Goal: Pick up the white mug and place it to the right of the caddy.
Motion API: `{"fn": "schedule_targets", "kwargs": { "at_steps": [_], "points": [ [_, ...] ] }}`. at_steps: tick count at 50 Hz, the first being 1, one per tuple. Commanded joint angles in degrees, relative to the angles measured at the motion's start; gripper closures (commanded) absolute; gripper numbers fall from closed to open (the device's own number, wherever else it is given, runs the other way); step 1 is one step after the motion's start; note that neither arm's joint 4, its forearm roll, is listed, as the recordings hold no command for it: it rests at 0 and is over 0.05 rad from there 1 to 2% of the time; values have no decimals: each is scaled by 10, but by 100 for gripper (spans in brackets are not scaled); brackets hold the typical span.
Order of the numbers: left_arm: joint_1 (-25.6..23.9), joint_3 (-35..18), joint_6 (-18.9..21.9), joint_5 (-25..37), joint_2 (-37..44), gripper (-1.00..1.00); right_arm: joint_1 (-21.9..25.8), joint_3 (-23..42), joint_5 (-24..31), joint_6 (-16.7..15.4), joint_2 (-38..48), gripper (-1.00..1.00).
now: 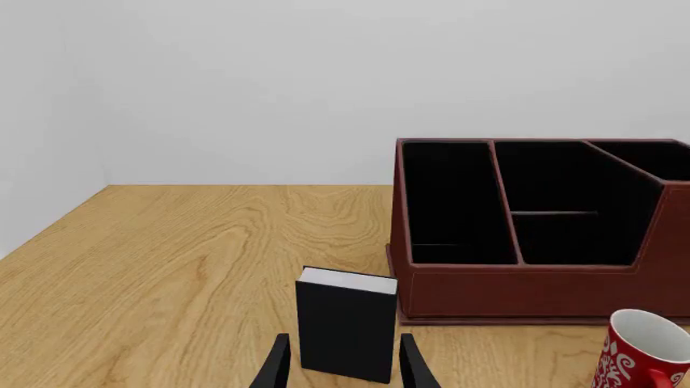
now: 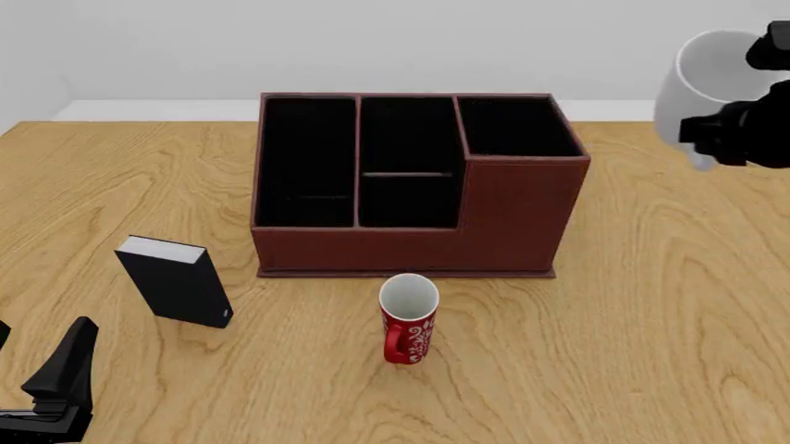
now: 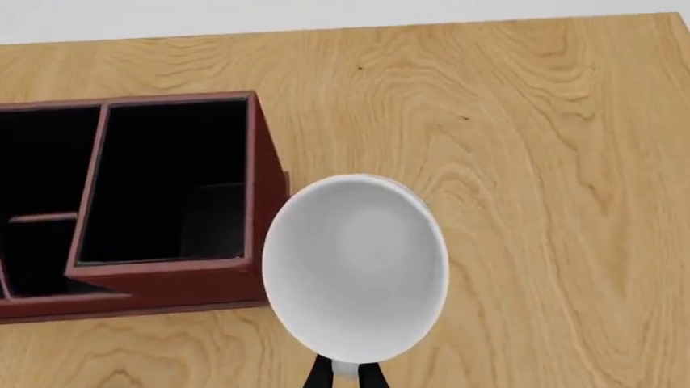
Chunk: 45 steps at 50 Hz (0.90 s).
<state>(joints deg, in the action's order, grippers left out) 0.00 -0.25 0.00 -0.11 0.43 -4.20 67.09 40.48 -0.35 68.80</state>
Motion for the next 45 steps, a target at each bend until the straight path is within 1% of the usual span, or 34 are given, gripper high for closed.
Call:
{"fn": "schedule_targets", "kwargs": {
  "at_steps": [1,4,9,21,27,34,38,45],
  "points": [
    [0,0,0,0,0,-100,-4,16,-15,11,38,100],
    [0,0,0,0,0,-100,-5,21,-14,8,47,100],
    [0,0,0,0,0,-100,-1,24,-20,14,61,100],
    [0,0,0,0,0,-100,-9,37,-29,23,91,100],
    [0,0,0,0,0,-100,-13,43,-41,26,113,100],
    [0,0,0,0,0,-100,-22,50,-54,24,138,100],
    [0,0,0,0,0,-100,-25,46,-64,24,148,100],
    [0,0,0,0,0,-100,-30,29,-88,14,171,100]
  ]
}}
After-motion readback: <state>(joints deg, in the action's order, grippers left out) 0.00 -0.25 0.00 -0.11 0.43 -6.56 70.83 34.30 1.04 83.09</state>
